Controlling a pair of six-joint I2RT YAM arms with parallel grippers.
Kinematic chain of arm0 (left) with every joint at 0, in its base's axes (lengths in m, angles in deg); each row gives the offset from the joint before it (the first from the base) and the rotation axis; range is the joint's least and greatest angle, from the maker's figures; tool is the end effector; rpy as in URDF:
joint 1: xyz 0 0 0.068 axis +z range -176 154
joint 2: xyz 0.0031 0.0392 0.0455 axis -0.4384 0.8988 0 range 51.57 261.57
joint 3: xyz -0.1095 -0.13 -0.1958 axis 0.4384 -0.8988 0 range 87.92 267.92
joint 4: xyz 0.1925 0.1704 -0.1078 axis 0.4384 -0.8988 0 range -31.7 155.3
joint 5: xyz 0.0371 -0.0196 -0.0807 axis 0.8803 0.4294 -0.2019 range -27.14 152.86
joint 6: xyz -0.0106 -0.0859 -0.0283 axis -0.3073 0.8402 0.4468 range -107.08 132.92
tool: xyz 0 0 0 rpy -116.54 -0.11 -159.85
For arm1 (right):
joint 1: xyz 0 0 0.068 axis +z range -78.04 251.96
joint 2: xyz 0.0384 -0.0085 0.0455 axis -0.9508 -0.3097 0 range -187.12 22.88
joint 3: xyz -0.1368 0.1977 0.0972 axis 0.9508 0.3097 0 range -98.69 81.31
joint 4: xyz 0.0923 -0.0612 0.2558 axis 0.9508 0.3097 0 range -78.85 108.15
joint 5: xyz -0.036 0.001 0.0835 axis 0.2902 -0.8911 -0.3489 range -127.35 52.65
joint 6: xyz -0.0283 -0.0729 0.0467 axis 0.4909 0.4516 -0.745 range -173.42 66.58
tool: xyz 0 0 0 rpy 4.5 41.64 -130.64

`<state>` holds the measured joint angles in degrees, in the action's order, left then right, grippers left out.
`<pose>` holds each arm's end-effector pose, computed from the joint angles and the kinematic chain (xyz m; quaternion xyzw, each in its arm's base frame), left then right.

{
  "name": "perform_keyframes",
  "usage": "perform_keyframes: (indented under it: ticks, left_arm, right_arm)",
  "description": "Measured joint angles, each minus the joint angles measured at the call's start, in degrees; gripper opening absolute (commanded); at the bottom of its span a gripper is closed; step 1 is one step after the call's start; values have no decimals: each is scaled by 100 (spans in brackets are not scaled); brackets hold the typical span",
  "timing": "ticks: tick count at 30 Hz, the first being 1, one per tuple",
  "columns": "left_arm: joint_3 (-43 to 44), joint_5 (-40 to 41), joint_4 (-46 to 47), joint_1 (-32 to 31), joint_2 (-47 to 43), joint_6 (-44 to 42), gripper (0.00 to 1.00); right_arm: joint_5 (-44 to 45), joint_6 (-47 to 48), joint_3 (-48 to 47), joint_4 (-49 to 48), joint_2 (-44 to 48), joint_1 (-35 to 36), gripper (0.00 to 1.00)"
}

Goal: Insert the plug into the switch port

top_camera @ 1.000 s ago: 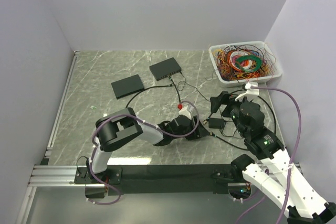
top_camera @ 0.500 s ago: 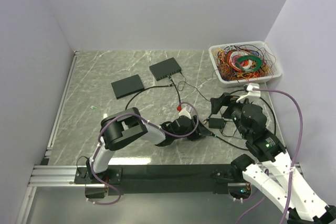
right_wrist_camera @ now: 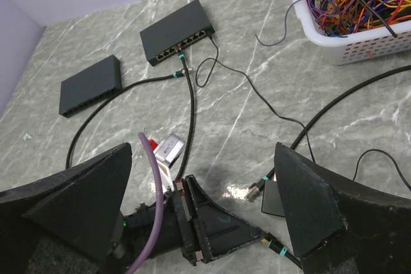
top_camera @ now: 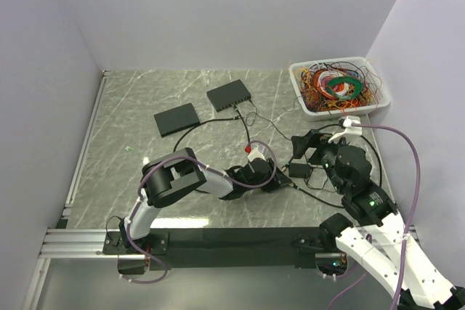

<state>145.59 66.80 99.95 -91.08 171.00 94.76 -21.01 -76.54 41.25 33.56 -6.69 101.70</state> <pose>0.1983 -0.4136 0.0568 -0.1421 0.8409 -0.4914 0.1766 0.1848 0.0791 0.3124 0.0449 0.7727 0.1786 0.6074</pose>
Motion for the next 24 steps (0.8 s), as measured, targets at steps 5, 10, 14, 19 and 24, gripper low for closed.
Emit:
perform_keyframes:
  ticks: [5, 10, 14, 19, 24]
  left_arm:
    - [85, 2, -59, -2, 42, 9, 35]
    - [118, 46, -133, -22, 42, 4, 33]
    - [120, 46, -149, -35, 42, 4, 34]
    - [203, 57, -262, -81, 42, -11, 29]
    - [245, 70, -404, -118, 42, -55, 11]
  right_arm:
    - [-31, 0, 2, 0, 2, 0, 98]
    - [-39, 0, 11, 0, 0, 0, 97]
    - [-61, 0, 33, 2, 0, 0, 97]
    - [-92, 0, 33, 2, 0, 0, 97]
    - [-101, 0, 33, 2, 0, 0, 97]
